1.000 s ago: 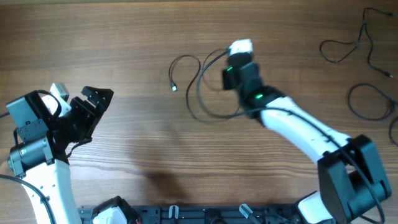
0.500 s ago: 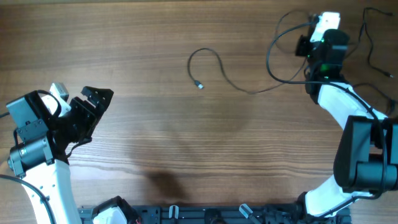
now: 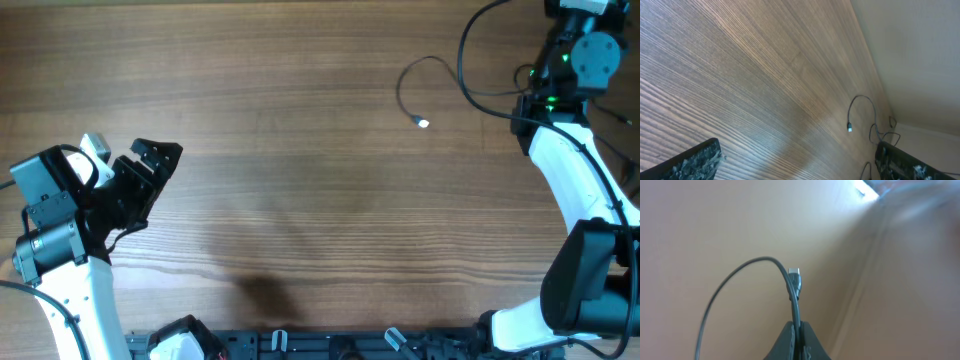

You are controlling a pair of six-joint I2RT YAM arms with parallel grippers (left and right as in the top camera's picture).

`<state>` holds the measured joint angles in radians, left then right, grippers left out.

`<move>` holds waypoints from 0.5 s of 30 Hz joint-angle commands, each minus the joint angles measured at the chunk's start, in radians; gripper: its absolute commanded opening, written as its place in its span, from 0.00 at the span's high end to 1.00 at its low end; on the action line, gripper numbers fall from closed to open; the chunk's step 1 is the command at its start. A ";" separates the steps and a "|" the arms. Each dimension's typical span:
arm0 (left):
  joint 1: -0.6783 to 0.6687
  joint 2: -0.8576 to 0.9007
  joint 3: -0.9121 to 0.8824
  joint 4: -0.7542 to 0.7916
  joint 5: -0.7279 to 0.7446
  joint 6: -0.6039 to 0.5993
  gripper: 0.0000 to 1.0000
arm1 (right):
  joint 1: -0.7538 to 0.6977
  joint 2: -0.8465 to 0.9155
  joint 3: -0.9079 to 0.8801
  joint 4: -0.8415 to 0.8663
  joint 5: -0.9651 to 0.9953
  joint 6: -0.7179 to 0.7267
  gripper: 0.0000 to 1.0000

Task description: Untangle cables

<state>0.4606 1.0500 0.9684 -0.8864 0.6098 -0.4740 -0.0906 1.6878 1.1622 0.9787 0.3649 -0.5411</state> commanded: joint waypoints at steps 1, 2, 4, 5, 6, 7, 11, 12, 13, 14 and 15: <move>0.006 -0.006 0.001 0.002 -0.002 -0.005 0.00 | 0.032 -0.016 0.015 0.100 0.010 -0.179 0.96; 0.006 -0.006 0.001 0.002 -0.002 -0.005 0.00 | 0.043 -0.016 0.015 0.105 -0.025 -0.211 0.96; 0.006 -0.006 0.001 0.002 -0.002 -0.005 0.00 | 0.074 -0.016 0.015 0.016 -0.081 -0.246 0.96; 0.006 -0.006 0.001 0.002 -0.002 -0.005 0.00 | 0.086 -0.016 0.015 -0.074 -0.111 -0.245 0.96; 0.006 -0.006 0.001 0.002 -0.002 -0.005 0.00 | 0.098 -0.015 0.015 -0.218 -0.183 -0.245 0.96; 0.006 -0.006 0.001 0.002 -0.002 -0.005 0.00 | 0.103 -0.008 0.015 -0.316 -0.256 -0.246 0.95; 0.006 -0.006 0.001 0.002 -0.002 -0.005 0.00 | 0.105 0.131 0.015 -0.566 -0.410 -0.245 0.96; 0.006 -0.006 0.001 0.002 -0.002 -0.005 0.00 | 0.105 0.158 0.015 -0.578 -0.394 -0.245 0.95; 0.006 -0.006 0.001 0.002 -0.002 -0.005 0.00 | 0.105 0.181 0.015 -0.592 -0.378 -0.245 0.82; 0.006 -0.006 0.001 0.002 -0.002 -0.005 0.00 | 0.105 0.207 0.015 -0.615 -0.369 -0.244 0.50; 0.006 -0.006 0.001 0.002 -0.002 -0.005 0.00 | 0.105 0.221 0.015 -0.640 -0.367 -0.241 0.12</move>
<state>0.4606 1.0496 0.9684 -0.8867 0.6098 -0.4740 0.0162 1.8481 1.1748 0.3706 0.0208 -0.7795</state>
